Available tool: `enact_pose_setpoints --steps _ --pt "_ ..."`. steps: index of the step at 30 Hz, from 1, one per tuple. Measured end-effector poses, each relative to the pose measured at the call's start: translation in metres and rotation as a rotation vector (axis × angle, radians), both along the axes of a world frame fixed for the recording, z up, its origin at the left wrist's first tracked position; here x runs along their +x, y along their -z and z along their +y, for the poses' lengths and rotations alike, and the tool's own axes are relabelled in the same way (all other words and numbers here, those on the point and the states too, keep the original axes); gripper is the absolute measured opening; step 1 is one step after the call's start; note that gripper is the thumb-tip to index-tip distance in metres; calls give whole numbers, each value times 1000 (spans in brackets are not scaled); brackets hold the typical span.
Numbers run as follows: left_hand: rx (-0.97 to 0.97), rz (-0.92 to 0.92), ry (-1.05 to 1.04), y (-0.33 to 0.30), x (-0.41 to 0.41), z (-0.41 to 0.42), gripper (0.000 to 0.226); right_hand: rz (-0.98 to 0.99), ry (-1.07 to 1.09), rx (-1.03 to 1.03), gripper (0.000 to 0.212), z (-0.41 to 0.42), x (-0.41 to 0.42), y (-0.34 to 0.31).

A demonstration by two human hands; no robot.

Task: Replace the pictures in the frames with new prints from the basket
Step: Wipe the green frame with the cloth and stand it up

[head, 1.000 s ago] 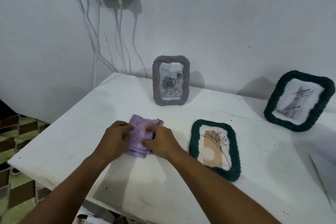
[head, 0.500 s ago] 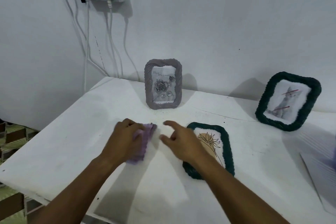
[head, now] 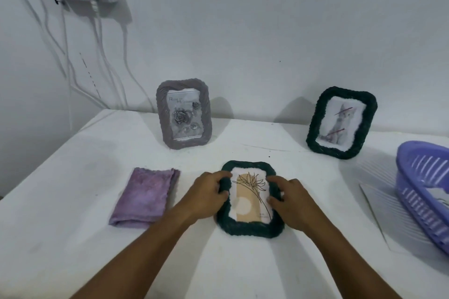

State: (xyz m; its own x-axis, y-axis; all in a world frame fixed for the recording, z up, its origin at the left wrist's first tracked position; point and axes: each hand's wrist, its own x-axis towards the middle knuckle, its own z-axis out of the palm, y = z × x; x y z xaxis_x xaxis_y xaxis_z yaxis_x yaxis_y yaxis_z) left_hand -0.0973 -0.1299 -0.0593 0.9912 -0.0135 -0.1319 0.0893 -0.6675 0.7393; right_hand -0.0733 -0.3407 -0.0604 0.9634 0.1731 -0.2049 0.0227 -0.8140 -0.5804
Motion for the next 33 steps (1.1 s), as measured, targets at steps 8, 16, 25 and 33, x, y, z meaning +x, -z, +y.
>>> enact_pose_setpoints --steps 8,16,25,33 --pt "-742 53 -143 -9 -4 9 55 222 175 955 54 -17 2 -18" --pt "-797 -86 -66 -32 24 9 52 404 -45 1367 69 -28 21 -32" --pt "-901 -135 -3 -52 72 -9 54 273 -27 1566 81 -20 59 -46" --pt "-948 -169 -11 -62 131 -12 58 103 -53 1341 79 -28 120 -56"
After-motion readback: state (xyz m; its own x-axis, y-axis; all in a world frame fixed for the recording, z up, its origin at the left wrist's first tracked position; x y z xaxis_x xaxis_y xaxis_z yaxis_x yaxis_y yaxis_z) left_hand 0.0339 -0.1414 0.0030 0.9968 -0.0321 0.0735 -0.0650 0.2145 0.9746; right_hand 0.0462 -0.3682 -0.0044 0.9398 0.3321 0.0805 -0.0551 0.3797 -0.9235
